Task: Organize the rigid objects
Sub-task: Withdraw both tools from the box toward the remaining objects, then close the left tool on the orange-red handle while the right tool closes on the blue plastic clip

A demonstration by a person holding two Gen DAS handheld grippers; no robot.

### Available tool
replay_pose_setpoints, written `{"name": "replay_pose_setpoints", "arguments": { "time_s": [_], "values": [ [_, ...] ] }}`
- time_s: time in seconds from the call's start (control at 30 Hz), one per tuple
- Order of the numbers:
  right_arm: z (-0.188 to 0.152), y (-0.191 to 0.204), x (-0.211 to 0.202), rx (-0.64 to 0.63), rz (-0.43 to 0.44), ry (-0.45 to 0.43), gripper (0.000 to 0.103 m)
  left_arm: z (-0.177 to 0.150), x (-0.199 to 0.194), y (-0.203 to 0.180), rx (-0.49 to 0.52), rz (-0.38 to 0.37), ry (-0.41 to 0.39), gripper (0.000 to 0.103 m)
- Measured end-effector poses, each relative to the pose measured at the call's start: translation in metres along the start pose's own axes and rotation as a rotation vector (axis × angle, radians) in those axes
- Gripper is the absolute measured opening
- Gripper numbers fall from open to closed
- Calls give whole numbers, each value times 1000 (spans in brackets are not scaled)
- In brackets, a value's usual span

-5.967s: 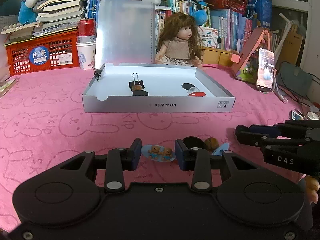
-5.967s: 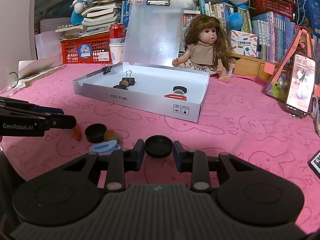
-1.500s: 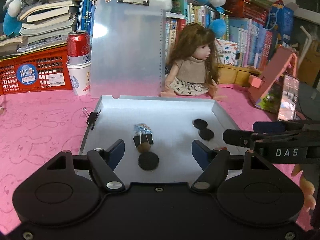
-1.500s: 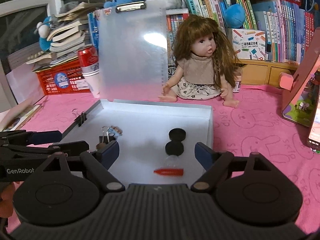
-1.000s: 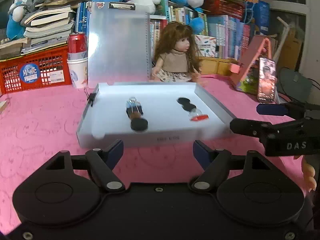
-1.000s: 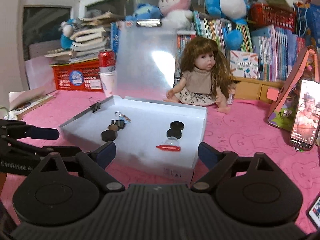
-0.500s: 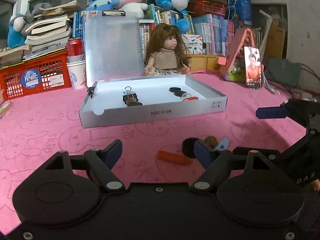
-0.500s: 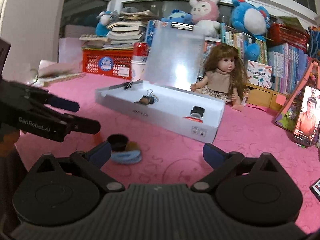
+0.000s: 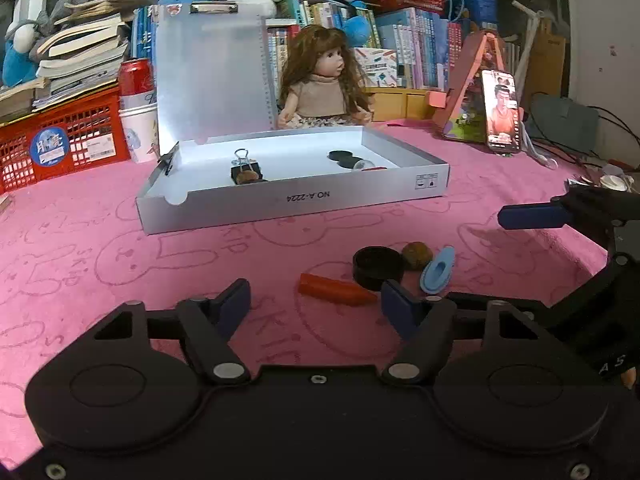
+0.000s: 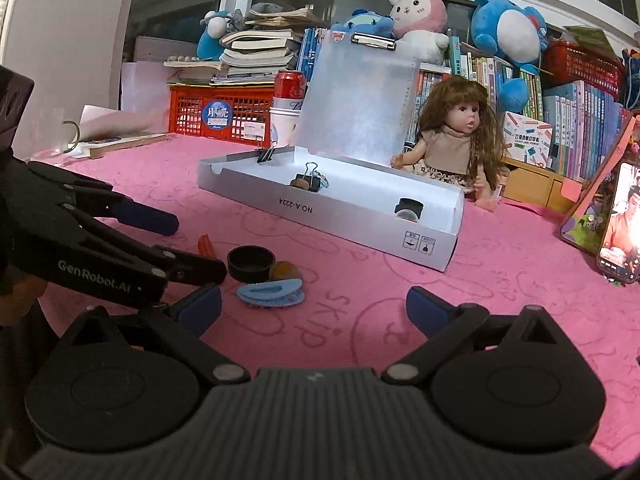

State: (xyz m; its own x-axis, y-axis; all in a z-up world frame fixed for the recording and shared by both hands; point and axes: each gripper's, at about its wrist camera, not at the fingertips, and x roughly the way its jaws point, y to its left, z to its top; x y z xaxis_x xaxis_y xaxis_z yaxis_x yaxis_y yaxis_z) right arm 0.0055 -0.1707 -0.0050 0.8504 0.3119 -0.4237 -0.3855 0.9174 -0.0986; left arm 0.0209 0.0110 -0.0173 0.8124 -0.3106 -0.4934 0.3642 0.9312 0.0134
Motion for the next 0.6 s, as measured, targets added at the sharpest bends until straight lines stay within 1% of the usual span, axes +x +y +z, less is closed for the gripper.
{"name": "replay_pose_setpoints", "arguments": {
  "time_s": [0.07, 0.1, 0.23, 0.27, 0.3, 0.4, 0.6],
  "values": [
    [-1, 0, 0, 5, 2, 1, 102, 0, 0, -1, 3, -4, -2, 65],
    [-1, 1, 0, 7, 3, 0, 102, 0, 1, -1, 4, -9, -3, 61],
    [-1, 1, 1, 14, 7, -5, 102, 1, 1, -1, 11, -26, -8, 50],
    [-1, 1, 1, 14, 8, -5, 102, 1, 1, -2, 13, -28, -9, 44],
    [-1, 1, 2, 15, 9, -5, 102, 1, 1, -2, 15, -31, -10, 41],
    [-2, 1, 2, 15, 12, -7, 102, 1, 0, -2, 15, -28, -10, 41],
    [-2, 1, 1, 21, 8, -10, 100, 3, -1, 0, 1, 7, -16, 41]
  ]
}}
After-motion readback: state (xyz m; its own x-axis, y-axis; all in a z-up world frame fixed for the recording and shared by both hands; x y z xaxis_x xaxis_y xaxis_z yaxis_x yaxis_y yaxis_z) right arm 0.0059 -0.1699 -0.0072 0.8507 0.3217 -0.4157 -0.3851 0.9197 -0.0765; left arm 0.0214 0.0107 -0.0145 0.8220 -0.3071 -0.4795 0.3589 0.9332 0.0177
